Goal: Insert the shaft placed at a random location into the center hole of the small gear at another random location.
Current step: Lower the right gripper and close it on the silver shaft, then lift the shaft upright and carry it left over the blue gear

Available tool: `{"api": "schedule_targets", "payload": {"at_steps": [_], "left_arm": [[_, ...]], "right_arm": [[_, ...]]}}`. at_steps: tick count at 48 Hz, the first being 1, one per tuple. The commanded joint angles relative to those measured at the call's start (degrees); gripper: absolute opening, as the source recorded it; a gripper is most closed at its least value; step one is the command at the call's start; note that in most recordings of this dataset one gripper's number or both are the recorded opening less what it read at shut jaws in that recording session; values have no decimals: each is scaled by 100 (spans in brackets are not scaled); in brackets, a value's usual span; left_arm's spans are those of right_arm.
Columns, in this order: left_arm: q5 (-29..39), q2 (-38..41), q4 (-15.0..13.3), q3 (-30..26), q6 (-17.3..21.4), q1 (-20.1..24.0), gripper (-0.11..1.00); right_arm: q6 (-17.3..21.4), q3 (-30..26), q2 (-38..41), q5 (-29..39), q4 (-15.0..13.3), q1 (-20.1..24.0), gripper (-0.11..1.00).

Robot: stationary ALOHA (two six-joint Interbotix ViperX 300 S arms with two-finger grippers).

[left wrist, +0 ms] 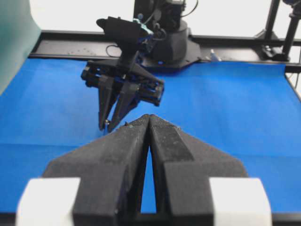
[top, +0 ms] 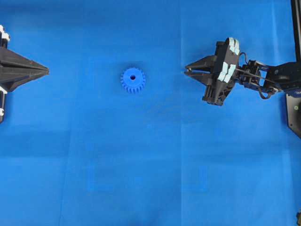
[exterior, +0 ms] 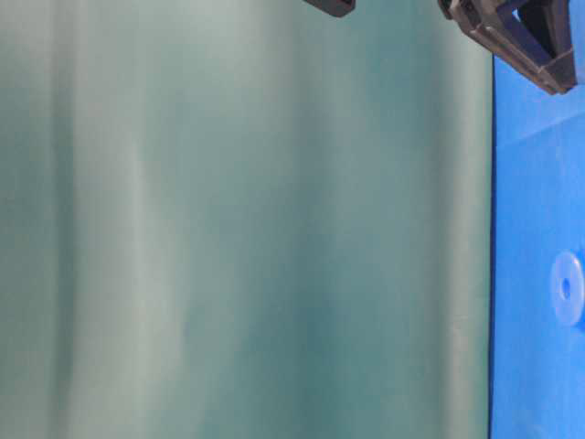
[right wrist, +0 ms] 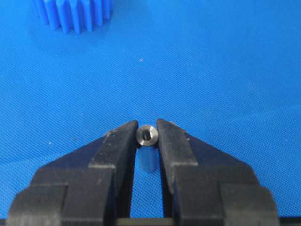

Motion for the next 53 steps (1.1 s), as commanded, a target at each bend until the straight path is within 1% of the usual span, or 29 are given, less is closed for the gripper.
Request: {"api": "schedule_targets", "payload": {"at_steps": [1, 8, 17, 22, 37, 44, 53], "left_arm": [[-9, 26, 9, -53, -9, 18, 0], [18, 26, 18, -53, -9, 18, 0], [18, 18, 9, -44, -18, 18, 0], [18, 18, 9, -53, -18, 18, 0], [18, 18, 9, -44, -18, 18, 0], [18, 18, 18, -44, -18, 18, 0], [44, 18, 18, -35, -18, 18, 0]], "right_arm": [[9, -62, -132, 79, 9, -9, 3], [-9, -149, -606, 527, 9, -9, 3], [-70, -316, -1485, 1494, 9, 0, 3], [-79, -343, -1705, 1749, 0, 0, 3], [-79, -545, -1564, 1784, 9, 9, 3], [-79, -914, -1257, 1793, -9, 70, 3], [-88, -1564, -765, 1872, -62, 176, 3]]}}
